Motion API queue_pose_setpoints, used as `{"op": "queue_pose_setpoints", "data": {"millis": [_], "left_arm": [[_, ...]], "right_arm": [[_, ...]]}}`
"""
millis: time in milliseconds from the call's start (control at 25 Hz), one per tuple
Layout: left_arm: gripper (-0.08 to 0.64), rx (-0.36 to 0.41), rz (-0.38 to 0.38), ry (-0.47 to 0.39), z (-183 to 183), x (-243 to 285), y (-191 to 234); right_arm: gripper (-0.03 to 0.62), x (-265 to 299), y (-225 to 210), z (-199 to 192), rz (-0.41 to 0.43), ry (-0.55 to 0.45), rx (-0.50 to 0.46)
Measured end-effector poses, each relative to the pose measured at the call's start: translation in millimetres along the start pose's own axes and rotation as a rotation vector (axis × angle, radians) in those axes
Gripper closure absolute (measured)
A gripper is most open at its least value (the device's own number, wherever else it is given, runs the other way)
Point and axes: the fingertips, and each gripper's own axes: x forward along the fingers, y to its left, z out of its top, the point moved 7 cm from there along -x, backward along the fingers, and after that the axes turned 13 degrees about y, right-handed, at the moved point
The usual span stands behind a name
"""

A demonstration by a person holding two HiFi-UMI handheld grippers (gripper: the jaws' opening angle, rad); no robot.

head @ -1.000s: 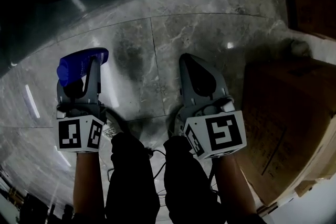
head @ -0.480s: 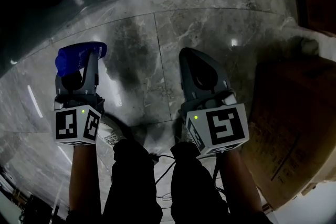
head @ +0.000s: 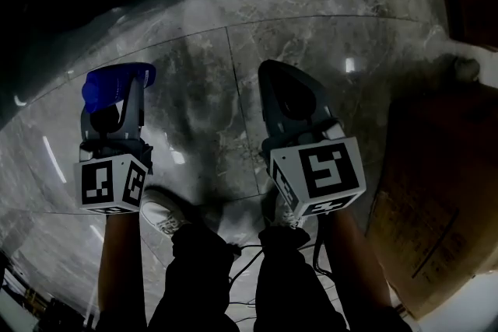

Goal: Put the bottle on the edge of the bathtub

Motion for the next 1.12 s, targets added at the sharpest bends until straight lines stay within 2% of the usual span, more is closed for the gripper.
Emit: {"op": "queue_pose_setpoints", "data": {"millis": [280,480,760,1120], "left_arm": [[0.391,0.019,0.011,-0.019,-10,18,11],[0.391,0.070,0.007,-0.027,-12,28,10],[0.391,0.088,0.007,-0.050,-12,30,7],[0.391,0.080,-0.005,-0.033,-11,28,6]], "right_arm": [[0.566,22,-2,-8,-0.006,0.009,-0.004],[0.566,31,-8,-10,-0.008,0.013,0.005],[0.566,38,-7,-6,0.003,0.001,0.008],[0.566,36,-5,-3,0.016,-0.019,0.014]]}}
